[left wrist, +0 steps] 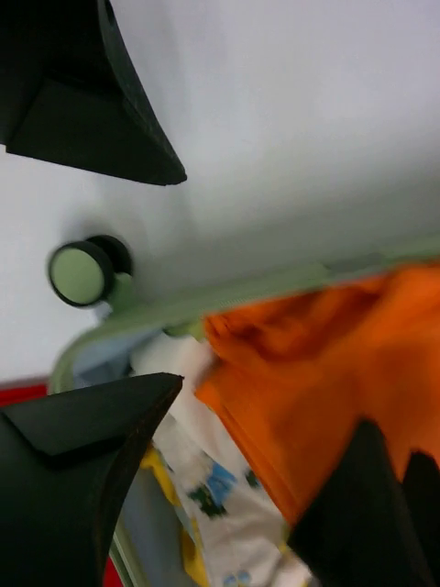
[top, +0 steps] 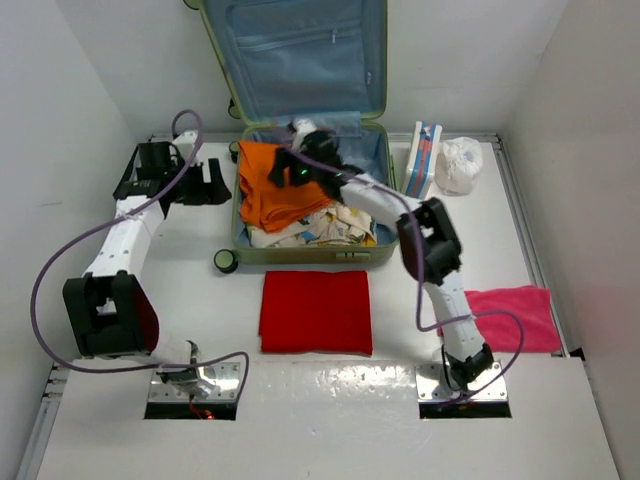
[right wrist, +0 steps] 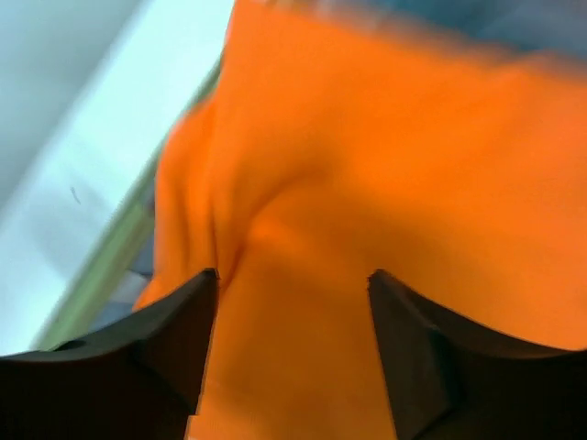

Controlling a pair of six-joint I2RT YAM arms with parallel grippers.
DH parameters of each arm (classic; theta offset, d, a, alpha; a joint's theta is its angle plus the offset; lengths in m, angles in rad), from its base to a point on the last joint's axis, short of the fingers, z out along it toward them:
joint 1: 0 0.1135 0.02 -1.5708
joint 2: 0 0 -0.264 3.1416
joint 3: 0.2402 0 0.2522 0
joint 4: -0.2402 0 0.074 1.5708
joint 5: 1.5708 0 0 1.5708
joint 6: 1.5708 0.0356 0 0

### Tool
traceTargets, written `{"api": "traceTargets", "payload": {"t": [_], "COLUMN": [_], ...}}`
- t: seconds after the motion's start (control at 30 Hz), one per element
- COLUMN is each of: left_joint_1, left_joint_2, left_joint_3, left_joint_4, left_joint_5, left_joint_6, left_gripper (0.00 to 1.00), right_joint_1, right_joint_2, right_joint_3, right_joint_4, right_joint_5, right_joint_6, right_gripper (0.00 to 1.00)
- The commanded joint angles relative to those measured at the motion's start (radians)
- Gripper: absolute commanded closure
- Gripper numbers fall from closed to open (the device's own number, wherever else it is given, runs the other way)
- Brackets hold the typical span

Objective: Pack the luggage

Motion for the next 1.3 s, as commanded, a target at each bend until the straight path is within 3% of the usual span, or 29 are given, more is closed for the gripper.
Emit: {"api": "traceTargets", "payload": {"t": [0.0,0.17,0.43,0.57,0.7,0.87,0.93,1.1,1.27], "left_joint_1": [-0.093,-0.218,-0.326,-0.357,-0.378,-0.378,-0.401,-0.41,-0.387], "left_joint_2": [0.014,0.178,0.49,0.626,0.786,1.028,1.076,1.055,0.691], "left_joint_3": [0.114,0.275,0.508,0.61,0.735,0.889,0.976,1.004,0.707], "left_joint_4": [0.149,0.169,0.098,0.067,0.043,0.093,0.103,0.13,0.303], "left_joint_5": [0.028,-0.111,-0.417,-0.49,-0.488,-0.239,-0.212,-0.163,-0.082], "left_joint_6": [-0.033,-0.059,-0.159,-0.179,-0.179,-0.13,-0.09,-0.036,-0.025], "left_gripper": [0.23,0.3,0.36,0.36,0.36,0.22,0.17,0.09,0.04], "right_joint_1": [-0.132,-0.288,-0.405,-0.472,-0.515,-0.558,-0.575,-0.649,-0.679], "right_joint_2": [-0.262,-0.407,-0.661,-0.739,-0.818,-0.938,-0.999,-1.099,-1.047], "right_joint_3": [-0.06,-0.2,-0.422,-0.472,-0.507,-0.544,-0.588,-0.688,-0.777], "right_joint_4": [0.074,-0.05,-0.226,-0.318,-0.404,-0.55,-0.61,-0.592,-0.415], "right_joint_5": [-0.05,-0.11,-0.147,-0.131,-0.128,-0.142,-0.134,-0.007,0.096], "right_joint_6": [0.141,0.102,0.0,-0.031,-0.06,-0.13,-0.165,-0.19,-0.224], "right_gripper": [0.37,0.46,0.46,0.45,0.44,0.43,0.41,0.31,0.3]}}
